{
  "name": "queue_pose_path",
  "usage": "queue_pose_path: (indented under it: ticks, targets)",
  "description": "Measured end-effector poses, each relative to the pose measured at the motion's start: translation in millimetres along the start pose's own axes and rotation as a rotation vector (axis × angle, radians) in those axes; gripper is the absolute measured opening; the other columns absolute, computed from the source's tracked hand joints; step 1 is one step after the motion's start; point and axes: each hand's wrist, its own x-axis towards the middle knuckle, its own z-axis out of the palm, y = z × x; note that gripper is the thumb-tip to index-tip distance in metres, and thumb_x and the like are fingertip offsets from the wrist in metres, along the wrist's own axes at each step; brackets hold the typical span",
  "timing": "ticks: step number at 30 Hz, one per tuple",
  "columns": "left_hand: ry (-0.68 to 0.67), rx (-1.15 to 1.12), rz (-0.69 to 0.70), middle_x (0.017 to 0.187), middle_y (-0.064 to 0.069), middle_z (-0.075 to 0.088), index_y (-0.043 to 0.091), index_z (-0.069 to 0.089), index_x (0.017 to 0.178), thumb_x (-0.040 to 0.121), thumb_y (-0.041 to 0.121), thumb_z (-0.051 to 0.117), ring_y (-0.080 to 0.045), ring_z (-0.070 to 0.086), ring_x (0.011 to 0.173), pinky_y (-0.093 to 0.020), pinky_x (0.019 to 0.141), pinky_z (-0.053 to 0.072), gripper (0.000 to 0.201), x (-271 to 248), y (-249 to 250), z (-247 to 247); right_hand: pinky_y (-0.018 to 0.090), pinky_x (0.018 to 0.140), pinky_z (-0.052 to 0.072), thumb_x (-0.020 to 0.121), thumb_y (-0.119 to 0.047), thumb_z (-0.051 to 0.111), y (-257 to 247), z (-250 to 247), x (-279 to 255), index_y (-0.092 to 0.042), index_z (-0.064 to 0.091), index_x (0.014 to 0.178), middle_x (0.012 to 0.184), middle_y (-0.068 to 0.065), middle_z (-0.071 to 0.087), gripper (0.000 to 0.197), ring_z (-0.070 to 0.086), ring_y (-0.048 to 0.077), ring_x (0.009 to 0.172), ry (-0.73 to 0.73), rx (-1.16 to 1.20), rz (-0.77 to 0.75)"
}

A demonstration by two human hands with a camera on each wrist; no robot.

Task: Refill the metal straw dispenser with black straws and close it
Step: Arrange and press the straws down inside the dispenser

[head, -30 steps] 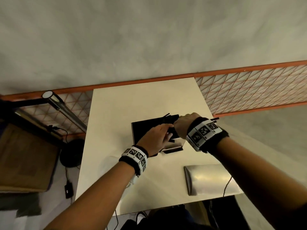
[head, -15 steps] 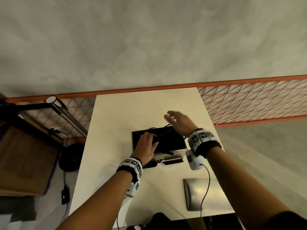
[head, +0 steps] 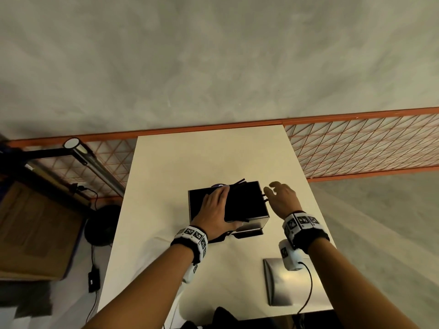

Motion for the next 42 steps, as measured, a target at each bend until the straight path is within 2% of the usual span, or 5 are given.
queue_pose_path:
  ticks: [9, 15, 24, 32, 42]
  targets:
    - [0.009, -0.100, -0.110, 0.160, -0.007, 0.030, 0.015, 0.021, 0.160, 0.062, 0.088, 0.056, -0.028, 0.031, 0.147, -0.047, 0.122, 0.029, 0.127, 14.6, -3.0, 8.9, 0.034, 0.105, 0.039, 0.091, -0.019, 0.052, -39.4, 24.3, -24.7, -0.009, 0.046, 0.141, 0.140, 0.012, 0.050, 0.051, 0.049, 0.030, 0.125, -0.050, 0.102, -0.214]
    - [-0.061, -0.139, -0.182, 0.155, -0.002, 0.032, 0.021, 0.027, 0.158, 0.068, 0.083, 0.070, -0.029, 0.033, 0.144, -0.048, 0.121, 0.031, 0.117, 18.1, -10.3, 11.5, 0.030, 0.082, 0.041, 0.082, -0.014, 0.057, -16.1, 8.2, -14.7, -0.005, 0.058, 0.116, 0.114, 0.016, 0.062, 0.036, 0.056, 0.033, 0.106, -0.161, -0.174, -0.218]
    - [-0.046, -0.206, -0.265, 0.150, -0.005, 0.039, 0.021, 0.036, 0.155, 0.077, 0.061, 0.081, -0.028, 0.040, 0.141, -0.045, 0.118, 0.036, 0.098, 19.1, -15.9, 4.6, 0.040, 0.078, 0.045, 0.084, -0.026, 0.058, -25.1, 12.7, -10.5, -0.011, 0.038, 0.122, 0.121, 0.012, 0.055, 0.046, 0.050, 0.033, 0.112, -0.339, -0.590, -0.326]
    - [-0.064, -0.168, -0.255, 0.152, -0.006, 0.037, 0.024, 0.030, 0.158, 0.076, 0.052, 0.085, -0.029, 0.037, 0.143, -0.044, 0.119, 0.036, 0.102, 17.1, -15.0, -4.4, 0.035, 0.068, 0.047, 0.080, -0.049, 0.060, -50.4, 4.9, 3.1, -0.015, 0.038, 0.127, 0.095, 0.005, 0.056, 0.063, 0.058, 0.029, 0.082, -0.439, -0.692, -0.231]
    - [-0.120, -0.161, -0.270, 0.154, -0.008, 0.034, 0.026, 0.028, 0.159, 0.074, 0.055, 0.086, -0.033, 0.035, 0.143, -0.048, 0.118, 0.037, 0.107, 20.3, -13.6, -8.6, 0.034, 0.082, 0.043, 0.068, -0.086, 0.054, -51.2, 17.9, 12.3, -0.016, 0.030, 0.144, 0.129, 0.009, 0.058, 0.106, 0.058, 0.030, 0.113, -0.505, -0.549, -0.107]
